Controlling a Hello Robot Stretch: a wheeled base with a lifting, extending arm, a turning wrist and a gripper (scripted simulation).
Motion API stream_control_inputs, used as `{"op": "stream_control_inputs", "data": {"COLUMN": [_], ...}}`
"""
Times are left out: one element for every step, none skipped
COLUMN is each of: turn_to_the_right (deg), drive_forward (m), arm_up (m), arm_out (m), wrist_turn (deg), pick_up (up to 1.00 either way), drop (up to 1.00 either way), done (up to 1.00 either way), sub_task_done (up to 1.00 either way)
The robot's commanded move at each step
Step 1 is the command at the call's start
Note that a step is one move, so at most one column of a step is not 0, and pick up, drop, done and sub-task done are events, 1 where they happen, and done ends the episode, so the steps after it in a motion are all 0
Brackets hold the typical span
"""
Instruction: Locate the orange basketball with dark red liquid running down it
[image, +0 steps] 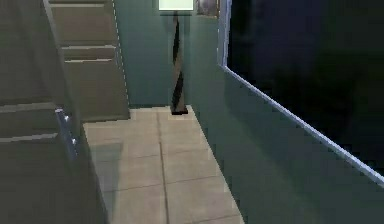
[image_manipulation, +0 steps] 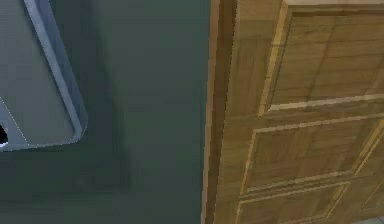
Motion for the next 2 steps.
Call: {"op": "stream_control_inputs", "data": {"turn_to_the_right": [-3.0,0.0], "drive_forward": [0.0,0.9], "arm_up": [0.0,0.0], "arm_out": [0.0,0.0], "wrist_turn": [0.0,0.0], "pick_up": [0.0,0.0], "drop": [0.0,0.0], "done": [0.0,0.0], "sub_task_done": [0.0,0.0]}}
